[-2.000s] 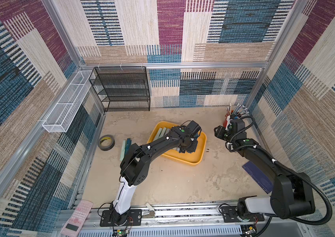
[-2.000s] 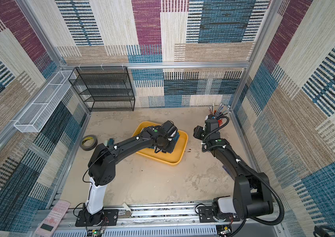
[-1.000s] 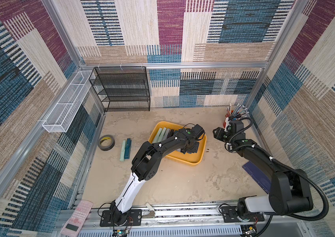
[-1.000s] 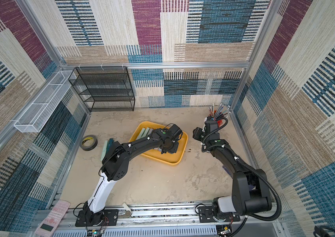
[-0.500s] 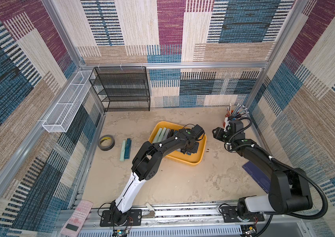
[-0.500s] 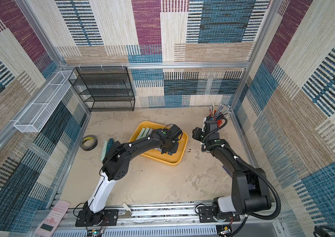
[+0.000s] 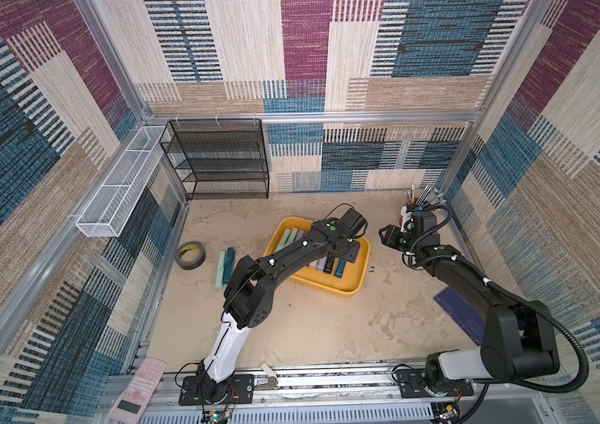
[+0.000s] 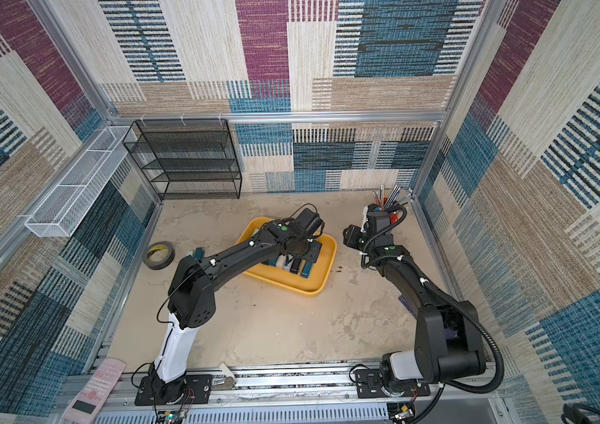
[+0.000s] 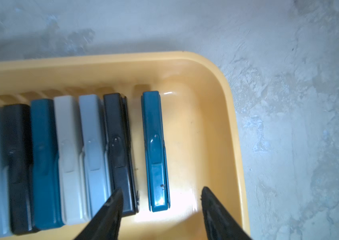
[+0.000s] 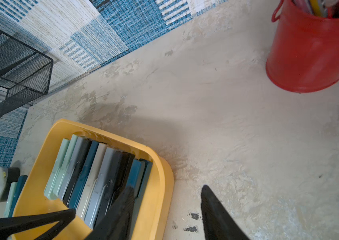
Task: Put the pruning pliers into the storage box
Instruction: Place the pruning pliers in the storage box, then adjust the pruning pliers in the storage box.
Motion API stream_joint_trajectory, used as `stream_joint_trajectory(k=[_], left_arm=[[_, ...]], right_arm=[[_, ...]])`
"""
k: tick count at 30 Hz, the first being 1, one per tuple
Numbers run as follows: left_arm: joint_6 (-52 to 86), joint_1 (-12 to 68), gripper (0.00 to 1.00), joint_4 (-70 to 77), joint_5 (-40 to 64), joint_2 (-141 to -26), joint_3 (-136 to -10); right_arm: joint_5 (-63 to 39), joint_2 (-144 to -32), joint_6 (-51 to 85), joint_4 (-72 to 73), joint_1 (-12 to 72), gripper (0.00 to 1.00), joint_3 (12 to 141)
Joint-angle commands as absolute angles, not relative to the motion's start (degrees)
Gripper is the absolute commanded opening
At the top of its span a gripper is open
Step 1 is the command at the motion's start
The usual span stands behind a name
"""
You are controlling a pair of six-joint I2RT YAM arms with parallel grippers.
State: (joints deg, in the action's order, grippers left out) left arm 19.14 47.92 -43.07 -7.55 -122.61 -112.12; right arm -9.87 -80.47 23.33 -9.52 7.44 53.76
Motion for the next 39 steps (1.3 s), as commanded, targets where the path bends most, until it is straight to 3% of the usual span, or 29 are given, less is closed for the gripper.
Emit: stream_joint_trajectory(k=[1,13,22,39], left_arm=[[14.0,45.4,0.64,-42.8,-10.2,-118.9,-109.7],[12.9,25.7,0.71,-32.2,-10.8,-100.9,-86.4],[12.3,16.3,0.7,-28.4,-3.9,-99.8,-77.9],[12.2,14.4,0.46,-26.5,3.4,-105.9,-78.2]], right_arm=[[-11.2,-80.6,22.0,-11.1,8.8,0.53,55.5],[-8.2,-87.3,24.1,-20.1,19.9,0.61,64.8],[-8.1,-91.8,33.0,-20.7,25.4,0.63,64.5],[-9.0,-99.8,40.2,-18.1,27.2,0.63,62.2]])
